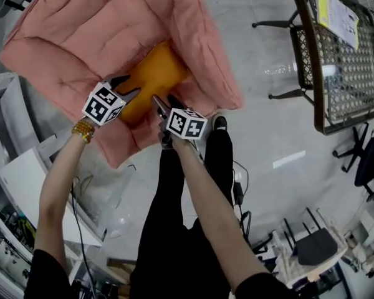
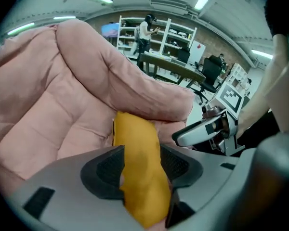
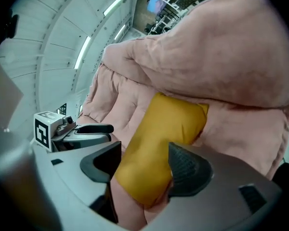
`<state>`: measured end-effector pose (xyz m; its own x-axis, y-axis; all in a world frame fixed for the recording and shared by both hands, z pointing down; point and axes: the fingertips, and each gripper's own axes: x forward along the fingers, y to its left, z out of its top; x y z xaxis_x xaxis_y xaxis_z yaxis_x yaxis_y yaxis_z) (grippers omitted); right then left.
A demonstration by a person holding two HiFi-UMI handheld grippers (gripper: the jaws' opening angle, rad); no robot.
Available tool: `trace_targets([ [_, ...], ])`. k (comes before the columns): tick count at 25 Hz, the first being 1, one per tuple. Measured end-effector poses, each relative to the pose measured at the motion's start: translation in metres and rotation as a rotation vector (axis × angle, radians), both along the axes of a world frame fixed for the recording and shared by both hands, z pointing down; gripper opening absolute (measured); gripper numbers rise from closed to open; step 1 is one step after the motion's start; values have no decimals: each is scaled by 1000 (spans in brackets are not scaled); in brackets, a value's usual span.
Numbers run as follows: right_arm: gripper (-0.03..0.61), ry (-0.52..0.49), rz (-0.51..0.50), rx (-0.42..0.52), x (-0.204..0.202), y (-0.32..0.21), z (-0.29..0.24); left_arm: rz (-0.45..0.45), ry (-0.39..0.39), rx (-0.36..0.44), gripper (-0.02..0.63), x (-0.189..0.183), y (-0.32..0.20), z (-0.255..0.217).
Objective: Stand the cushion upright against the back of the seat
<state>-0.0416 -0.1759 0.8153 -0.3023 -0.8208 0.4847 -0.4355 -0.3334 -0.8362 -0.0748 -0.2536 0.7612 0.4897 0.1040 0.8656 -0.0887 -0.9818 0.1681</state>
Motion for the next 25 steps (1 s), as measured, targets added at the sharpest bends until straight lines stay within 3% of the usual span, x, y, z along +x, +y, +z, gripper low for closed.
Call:
trace_targets([
  [9, 322, -85, 12, -13, -15, -2, 58, 54, -52, -135, 286, 0, -29, 55],
  [19, 347, -183, 77, 26, -19, -20, 76, 91, -81, -213, 288, -15, -42, 80],
  [25, 348, -242, 128, 12, -19, -26, 85, 71, -86, -308, 288, -16, -43, 95],
])
